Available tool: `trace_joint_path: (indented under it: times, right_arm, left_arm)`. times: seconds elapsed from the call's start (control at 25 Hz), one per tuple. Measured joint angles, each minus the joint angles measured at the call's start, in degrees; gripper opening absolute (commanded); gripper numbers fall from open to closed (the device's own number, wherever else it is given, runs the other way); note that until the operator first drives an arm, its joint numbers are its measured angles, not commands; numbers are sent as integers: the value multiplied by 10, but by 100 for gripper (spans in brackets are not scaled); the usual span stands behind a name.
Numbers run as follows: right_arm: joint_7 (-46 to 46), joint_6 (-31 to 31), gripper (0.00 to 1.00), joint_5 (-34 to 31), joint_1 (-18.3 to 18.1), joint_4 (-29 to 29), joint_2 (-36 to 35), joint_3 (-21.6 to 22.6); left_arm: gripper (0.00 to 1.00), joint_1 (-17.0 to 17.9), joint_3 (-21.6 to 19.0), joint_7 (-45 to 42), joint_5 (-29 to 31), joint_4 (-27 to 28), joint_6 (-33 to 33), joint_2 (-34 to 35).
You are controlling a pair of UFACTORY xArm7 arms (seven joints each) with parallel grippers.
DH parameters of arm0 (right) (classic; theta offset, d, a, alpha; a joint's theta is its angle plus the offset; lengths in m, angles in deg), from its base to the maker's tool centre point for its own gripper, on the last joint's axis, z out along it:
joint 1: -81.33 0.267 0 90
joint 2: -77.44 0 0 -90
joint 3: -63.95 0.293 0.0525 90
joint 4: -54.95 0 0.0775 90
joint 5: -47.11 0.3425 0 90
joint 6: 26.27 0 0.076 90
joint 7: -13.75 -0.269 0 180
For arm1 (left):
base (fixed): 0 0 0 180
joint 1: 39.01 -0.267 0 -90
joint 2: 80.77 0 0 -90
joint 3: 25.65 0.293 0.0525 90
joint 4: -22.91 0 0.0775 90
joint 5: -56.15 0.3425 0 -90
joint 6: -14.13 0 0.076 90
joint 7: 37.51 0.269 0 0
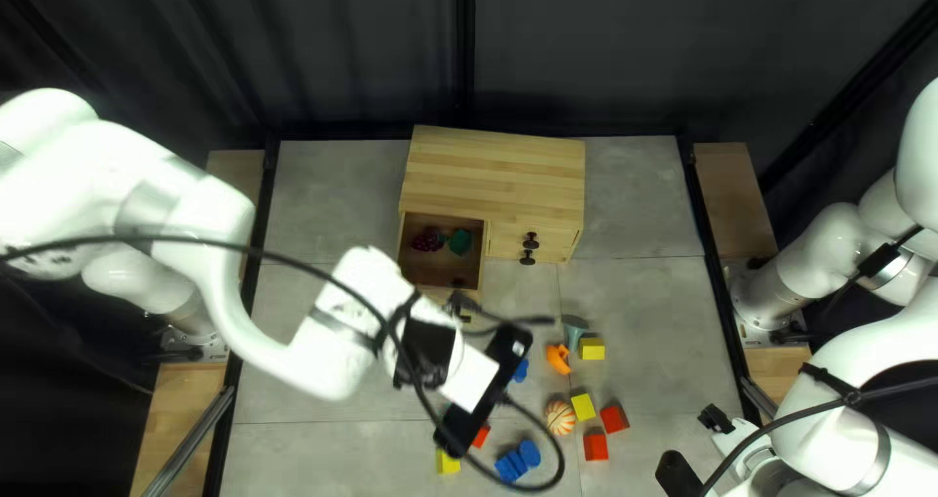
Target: Open drawers and place objects into drawer and close
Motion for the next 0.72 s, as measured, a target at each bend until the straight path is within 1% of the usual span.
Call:
trace_joint_path:
  times: [0.16,0.2,0.24,0.32,0.52,0.6,0.72]
  right_arm:
    - [0,0,100,0,0,0,0,0]
    - [0,0,100,0,0,0,0,0]
    - [0,0,100,0,0,0,0,0]
    - [0,0,100,0,0,0,0,0]
    - [0,0,100,0,0,0,0,0]
    - [0,0,100,0,0,0,0,0]
    - [0,0,100,0,0,0,0,0]
  left_arm:
    - [0,-26,27,-6,17,-57,72,20]
    - [26,-32,32,-11,21,-70,93,23]
    - [100,-37,37,-16,24,-82,111,25]
    - [100,-48,48,-32,30,-110,152,30]
    - [100,-61,61,-69,36,-151,200,55]
    - [100,-62,60,-89,36,-158,200,70]
    - [100,-55,47,-114,35,-142,169,80]
